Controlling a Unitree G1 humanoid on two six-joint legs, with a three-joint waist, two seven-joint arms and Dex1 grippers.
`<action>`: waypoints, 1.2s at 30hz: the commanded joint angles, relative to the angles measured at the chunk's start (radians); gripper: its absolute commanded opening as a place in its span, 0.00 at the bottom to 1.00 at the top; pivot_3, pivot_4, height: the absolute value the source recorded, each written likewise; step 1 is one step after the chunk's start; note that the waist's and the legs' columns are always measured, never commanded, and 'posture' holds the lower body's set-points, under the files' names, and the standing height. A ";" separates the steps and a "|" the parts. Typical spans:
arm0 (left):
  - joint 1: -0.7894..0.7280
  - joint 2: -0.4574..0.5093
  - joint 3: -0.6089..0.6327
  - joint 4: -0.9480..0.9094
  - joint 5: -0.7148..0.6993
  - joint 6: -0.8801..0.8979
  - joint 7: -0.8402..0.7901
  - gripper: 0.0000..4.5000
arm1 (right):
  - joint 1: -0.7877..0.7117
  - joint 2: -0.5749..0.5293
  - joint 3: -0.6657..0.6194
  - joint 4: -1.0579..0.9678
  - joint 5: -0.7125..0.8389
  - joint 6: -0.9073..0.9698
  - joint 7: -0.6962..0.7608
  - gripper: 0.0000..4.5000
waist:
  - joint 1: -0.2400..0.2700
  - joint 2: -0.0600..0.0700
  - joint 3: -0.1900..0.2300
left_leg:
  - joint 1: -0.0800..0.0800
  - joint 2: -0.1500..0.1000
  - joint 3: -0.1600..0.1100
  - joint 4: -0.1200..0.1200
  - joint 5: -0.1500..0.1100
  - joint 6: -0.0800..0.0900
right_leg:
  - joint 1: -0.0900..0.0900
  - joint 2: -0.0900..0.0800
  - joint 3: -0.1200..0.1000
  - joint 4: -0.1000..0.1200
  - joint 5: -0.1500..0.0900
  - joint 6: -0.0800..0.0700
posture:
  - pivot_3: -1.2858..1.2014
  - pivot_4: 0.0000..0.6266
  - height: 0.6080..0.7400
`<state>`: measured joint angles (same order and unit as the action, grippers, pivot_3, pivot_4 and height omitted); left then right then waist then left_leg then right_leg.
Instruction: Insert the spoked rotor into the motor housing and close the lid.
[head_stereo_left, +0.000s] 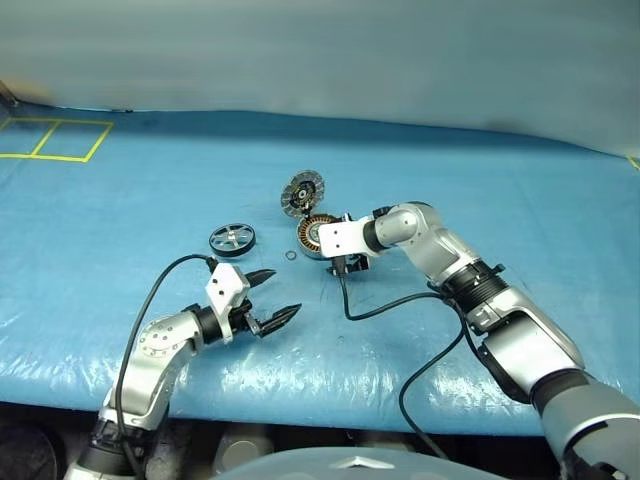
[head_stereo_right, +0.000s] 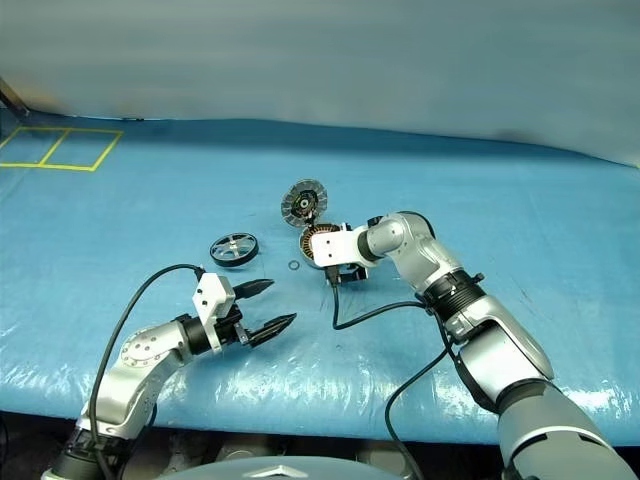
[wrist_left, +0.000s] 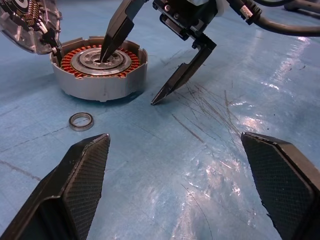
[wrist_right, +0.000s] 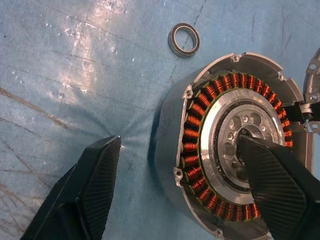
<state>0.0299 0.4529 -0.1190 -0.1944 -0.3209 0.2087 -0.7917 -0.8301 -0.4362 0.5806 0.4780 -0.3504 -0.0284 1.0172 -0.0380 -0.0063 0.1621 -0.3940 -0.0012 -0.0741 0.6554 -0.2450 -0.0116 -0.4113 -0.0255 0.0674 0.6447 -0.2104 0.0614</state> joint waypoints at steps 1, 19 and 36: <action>-0.015 -0.006 -0.003 -0.002 -0.002 -0.019 -0.015 1.00 | 0.023 -0.023 0.022 0.003 -0.063 -0.008 -0.014 0.63 | 0.001 0.000 0.000 | 0.000 0.000 0.000 0.000 0.000 0.000 | 0.000 0.000 0.000 0.000 0.000 0.000 | 0.52 0.24 1.00; 0.017 -0.019 -0.028 0.020 0.016 -0.037 -0.037 1.00 | 0.490 -0.217 -0.113 -0.873 0.036 0.766 0.164 0.49 | 0.014 0.001 -0.002 | 0.000 0.000 -0.002 0.000 0.000 0.000 | 0.001 0.000 -0.001 0.000 -0.007 -0.001 | 0.52 0.24 1.00; -0.097 -0.014 -0.032 0.113 0.056 -0.055 -0.057 1.00 | 0.466 -0.041 -0.067 -1.011 0.211 1.312 0.009 0.49 | -0.012 -0.013 -0.012 | 0.009 0.004 -0.001 0.001 0.000 0.000 | 0.008 0.002 -0.002 0.000 -0.007 -0.003 | 0.52 0.24 1.00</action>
<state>-0.0535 0.4358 -0.1684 -0.0815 -0.2695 0.1778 -0.8523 -0.3857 -0.4843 0.4622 -0.5548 -0.2224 1.2387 1.0141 -0.0504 -0.0196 0.1498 -0.3829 0.0024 -0.0747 0.6553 -0.2452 -0.0120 -0.4012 -0.0234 0.0656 0.6446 -0.2177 0.0583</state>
